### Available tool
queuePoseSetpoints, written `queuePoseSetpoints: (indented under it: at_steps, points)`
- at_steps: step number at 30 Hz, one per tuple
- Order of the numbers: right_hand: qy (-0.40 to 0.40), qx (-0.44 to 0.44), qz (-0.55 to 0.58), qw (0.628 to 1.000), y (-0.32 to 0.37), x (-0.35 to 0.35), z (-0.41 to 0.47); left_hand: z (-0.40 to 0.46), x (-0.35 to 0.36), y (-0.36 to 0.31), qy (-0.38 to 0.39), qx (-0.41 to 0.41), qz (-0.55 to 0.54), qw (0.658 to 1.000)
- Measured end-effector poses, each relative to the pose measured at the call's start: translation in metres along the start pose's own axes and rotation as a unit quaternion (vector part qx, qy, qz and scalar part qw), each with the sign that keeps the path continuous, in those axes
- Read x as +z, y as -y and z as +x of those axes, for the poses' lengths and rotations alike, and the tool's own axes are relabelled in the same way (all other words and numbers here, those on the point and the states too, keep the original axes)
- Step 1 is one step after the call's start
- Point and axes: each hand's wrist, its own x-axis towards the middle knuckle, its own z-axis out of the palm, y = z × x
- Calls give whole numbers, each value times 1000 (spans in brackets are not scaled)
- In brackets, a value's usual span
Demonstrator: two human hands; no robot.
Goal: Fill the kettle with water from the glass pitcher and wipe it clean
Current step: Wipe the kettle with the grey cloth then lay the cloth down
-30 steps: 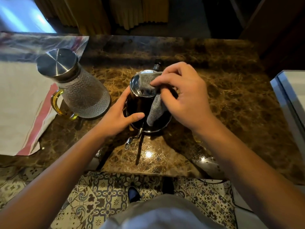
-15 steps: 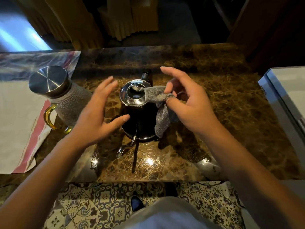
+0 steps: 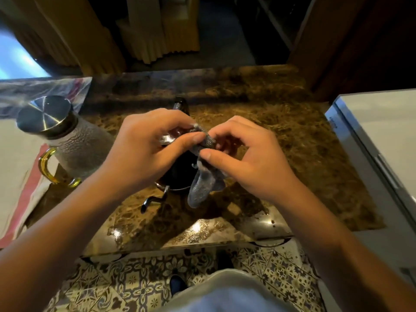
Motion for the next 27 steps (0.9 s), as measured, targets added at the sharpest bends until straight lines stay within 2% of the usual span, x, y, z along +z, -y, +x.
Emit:
queuePoseSetpoints:
  at_steps: [2, 5, 8, 11, 14, 16, 18, 20, 23, 27]
  points:
    - [-25, -7, -27, 999, -2, -11, -4, 8, 5, -6, 15, 11, -28, 999]
    - [-53, -21, -62, 996, -10, -27, -7, 21, 13, -19, -8, 26, -47, 999]
    - [-72, -49, -36, 996, -19, -40, -7, 33, 18, -27, -18, 21, -57, 998]
    - [-152, -75, -43, 985, -23, -47, -7, 47, 20, -35, -16, -8, -84, 996]
    - [-223, -108, -127, 960, -24, -50, -9, 56, 22, -46, -12, -25, -49, 998]
    - [-241, -107, -153, 952, -25, -51, -11, 60, 23, -50, -7, -21, -17, 1000]
    - [-243, -84, -152, 954, -25, -52, -15, 64, 25, -50, -7, 5, 36, 999]
    - [-227, -27, -98, 969, -23, -52, -21, 69, 29, -47, -1, 23, 58, 998]
    - [-172, 64, -8, 983, -25, -50, -33, 76, 33, -45, 12, 11, 3, 1000]
    - [-98, 121, 2, 988, -34, -49, -55, 87, 40, -51, 60, -18, -37, 997]
